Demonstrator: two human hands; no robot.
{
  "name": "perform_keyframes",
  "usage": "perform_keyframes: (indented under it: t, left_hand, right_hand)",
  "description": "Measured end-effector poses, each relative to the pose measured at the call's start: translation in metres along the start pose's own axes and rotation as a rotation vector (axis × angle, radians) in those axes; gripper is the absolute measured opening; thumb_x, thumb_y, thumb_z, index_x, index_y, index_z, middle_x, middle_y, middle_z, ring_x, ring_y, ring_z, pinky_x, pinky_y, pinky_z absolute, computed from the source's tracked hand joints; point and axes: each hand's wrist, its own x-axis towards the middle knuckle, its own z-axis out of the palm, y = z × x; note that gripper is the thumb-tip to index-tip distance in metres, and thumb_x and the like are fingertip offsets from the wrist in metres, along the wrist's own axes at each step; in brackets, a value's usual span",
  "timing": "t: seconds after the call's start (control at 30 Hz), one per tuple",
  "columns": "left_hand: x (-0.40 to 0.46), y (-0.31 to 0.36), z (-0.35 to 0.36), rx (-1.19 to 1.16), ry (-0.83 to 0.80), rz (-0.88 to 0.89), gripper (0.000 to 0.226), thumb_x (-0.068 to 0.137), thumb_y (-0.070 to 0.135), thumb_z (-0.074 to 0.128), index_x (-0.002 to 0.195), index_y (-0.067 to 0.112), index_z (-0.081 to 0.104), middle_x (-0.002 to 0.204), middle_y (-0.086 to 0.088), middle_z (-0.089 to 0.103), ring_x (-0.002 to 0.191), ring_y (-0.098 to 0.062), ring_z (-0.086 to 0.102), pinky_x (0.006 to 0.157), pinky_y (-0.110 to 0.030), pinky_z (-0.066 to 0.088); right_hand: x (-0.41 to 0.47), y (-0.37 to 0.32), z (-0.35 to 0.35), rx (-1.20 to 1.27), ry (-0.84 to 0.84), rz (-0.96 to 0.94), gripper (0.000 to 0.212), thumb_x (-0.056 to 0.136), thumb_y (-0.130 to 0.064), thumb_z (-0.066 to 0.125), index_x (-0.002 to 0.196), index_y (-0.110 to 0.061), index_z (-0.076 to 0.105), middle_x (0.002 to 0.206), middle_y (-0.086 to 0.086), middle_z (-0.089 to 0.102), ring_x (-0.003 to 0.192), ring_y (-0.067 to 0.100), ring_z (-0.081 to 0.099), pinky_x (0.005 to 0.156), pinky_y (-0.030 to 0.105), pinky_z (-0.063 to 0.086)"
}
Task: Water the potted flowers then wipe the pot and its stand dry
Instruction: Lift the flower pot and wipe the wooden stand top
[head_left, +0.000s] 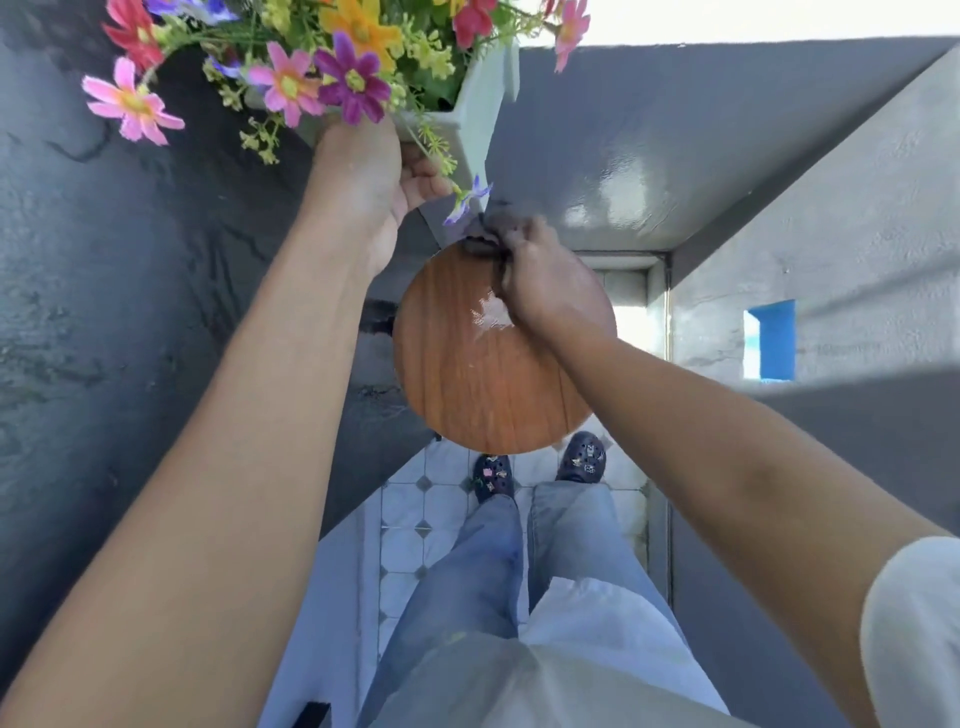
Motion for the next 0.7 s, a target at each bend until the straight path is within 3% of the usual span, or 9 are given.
perform_keyframes:
  t: [0.07,0.17,0.23,0.3,0.37,0.43,0.5,0.6,0.7]
  left_hand:
    - [0.000,-0.003,-0.003,0.016,-0.005,0.003,0.028,0.100,0.011,0.025,0.085,0.007,0.049,0.081,-0.016,0.051,0.060,-0.021,0.051,0.042,-0.021,0.045]
    - [-0.003,-0.005,-0.004,0.013,-0.009,0.003,0.027,0.099,0.011,0.023,0.091,0.005,0.048,0.082,-0.016,0.051,0.060,-0.020,0.050,0.042,-0.022,0.046]
    - [-0.006,-0.007,-0.004,0.011,-0.004,0.004,0.026,0.100,0.011,0.024,0.089,0.007,0.047,0.076,-0.014,0.050,0.060,-0.020,0.050,0.042,-0.022,0.046]
    - [-0.009,-0.010,-0.004,0.025,-0.013,0.008,0.027,0.100,0.011,0.023,0.091,0.007,0.049,0.080,-0.014,0.051,0.059,-0.019,0.051,0.042,-0.022,0.046]
    - [-0.013,-0.012,-0.003,0.041,-0.026,0.011,0.030,0.099,0.011,0.023,0.097,0.005,0.052,0.088,-0.016,0.055,0.058,-0.017,0.052,0.043,-0.021,0.046]
    - [-0.020,-0.014,-0.002,0.022,-0.039,0.007,0.031,0.099,0.010,0.023,0.095,0.006,0.054,0.087,-0.014,0.057,0.060,-0.018,0.053,0.042,-0.019,0.045]
    - [-0.026,-0.017,-0.001,0.001,-0.041,0.003,0.032,0.100,0.010,0.026,0.086,0.008,0.054,0.080,-0.011,0.057,0.060,-0.018,0.053,0.039,-0.017,0.043]
    - [-0.029,-0.024,-0.003,-0.008,-0.036,-0.012,0.029,0.099,0.010,0.027,0.094,0.006,0.055,0.083,-0.011,0.059,0.060,-0.018,0.056,0.041,-0.019,0.045]
    - [-0.035,-0.031,-0.005,-0.013,-0.049,-0.004,0.029,0.099,0.009,0.028,0.093,0.007,0.056,0.082,-0.009,0.060,0.058,-0.017,0.056,0.043,-0.020,0.046]
  right_hand:
    - [-0.005,0.016,-0.009,0.024,0.063,0.131,0.035,0.090,-0.027,0.045,0.123,-0.029,0.054,0.112,0.002,0.046,0.094,0.029,0.059,0.071,0.038,0.055]
    - [-0.029,0.003,0.005,0.086,0.160,0.129,0.020,0.091,-0.018,0.056,0.107,-0.019,0.068,0.107,0.004,0.059,0.099,0.029,0.060,0.074,0.026,0.042]
    - [-0.063,-0.018,0.034,0.127,0.094,-0.001,0.021,0.084,-0.005,0.064,0.102,-0.010,0.073,0.112,0.012,0.061,0.103,0.032,0.056,0.080,0.035,0.050]
    - [-0.105,-0.041,0.063,0.130,-0.066,-0.149,0.019,0.083,-0.006,0.066,0.101,-0.006,0.073,0.112,0.014,0.055,0.101,0.032,0.050,0.067,0.042,0.057]
    - [-0.141,-0.052,0.077,0.123,-0.214,-0.271,0.023,0.084,-0.011,0.068,0.107,-0.009,0.071,0.110,0.009,0.049,0.100,0.026,0.041,0.056,0.039,0.056]
    - [-0.157,-0.046,0.070,0.119,-0.286,-0.353,0.028,0.087,-0.013,0.065,0.115,-0.014,0.069,0.113,0.008,0.049,0.101,0.023,0.038,0.058,0.038,0.056]
    - [-0.148,-0.020,0.053,0.102,-0.243,-0.382,0.029,0.090,-0.015,0.064,0.118,-0.016,0.069,0.115,0.008,0.052,0.104,0.025,0.043,0.066,0.040,0.057]
    - [-0.104,0.041,0.021,0.060,-0.034,-0.138,0.029,0.092,-0.019,0.057,0.118,-0.015,0.068,0.117,0.010,0.057,0.103,0.029,0.056,0.080,0.042,0.055]
    - [-0.071,0.088,0.000,0.047,0.156,0.130,0.041,0.082,-0.020,0.043,0.105,-0.003,0.073,0.107,0.020,0.058,0.098,0.037,0.055,0.080,0.042,0.053]
